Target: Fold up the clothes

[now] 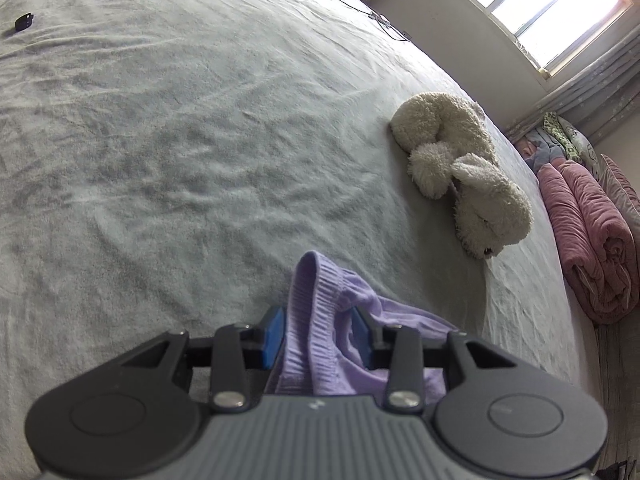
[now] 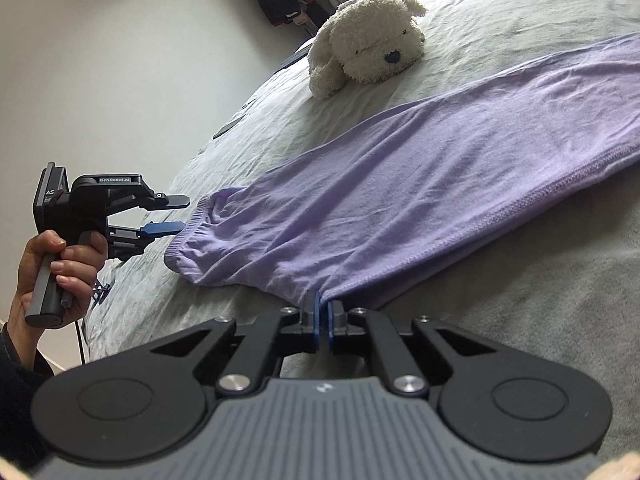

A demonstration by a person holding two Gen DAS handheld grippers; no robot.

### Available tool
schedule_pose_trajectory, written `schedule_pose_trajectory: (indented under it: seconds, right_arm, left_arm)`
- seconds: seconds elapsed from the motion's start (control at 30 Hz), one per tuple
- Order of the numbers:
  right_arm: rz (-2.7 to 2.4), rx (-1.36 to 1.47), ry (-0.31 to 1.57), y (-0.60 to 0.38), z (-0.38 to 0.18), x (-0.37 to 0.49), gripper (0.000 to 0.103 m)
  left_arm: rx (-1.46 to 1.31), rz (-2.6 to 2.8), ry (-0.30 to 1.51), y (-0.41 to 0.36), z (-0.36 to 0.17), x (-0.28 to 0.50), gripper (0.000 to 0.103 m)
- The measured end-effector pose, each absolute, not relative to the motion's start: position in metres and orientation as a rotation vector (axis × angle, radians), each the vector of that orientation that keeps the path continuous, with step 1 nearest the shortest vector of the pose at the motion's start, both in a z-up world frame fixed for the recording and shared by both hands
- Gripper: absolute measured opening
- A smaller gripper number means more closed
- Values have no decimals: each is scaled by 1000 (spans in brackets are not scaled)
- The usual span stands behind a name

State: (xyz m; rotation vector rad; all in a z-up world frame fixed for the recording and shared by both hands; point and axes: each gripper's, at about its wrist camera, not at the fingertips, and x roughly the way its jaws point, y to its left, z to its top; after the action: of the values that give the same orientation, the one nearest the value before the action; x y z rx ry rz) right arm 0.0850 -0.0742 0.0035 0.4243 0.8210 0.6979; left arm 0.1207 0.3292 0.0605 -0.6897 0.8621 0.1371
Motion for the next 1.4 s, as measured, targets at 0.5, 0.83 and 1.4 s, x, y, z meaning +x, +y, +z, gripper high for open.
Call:
schedule_pose_trajectory:
  seconds: [0.5, 0.83, 1.4]
  right_arm:
    - [833, -71, 650, 54, 68, 59, 40]
    - [896, 3, 722, 142, 70, 117, 40]
    - [727, -75, 764, 167, 61, 118, 5]
  left_arm:
    - [-987, 92, 797, 389, 44, 100, 36]
    - [-958, -50, 811, 398, 35, 95, 33]
    - [-945, -159, 805, 394, 33, 94, 26]
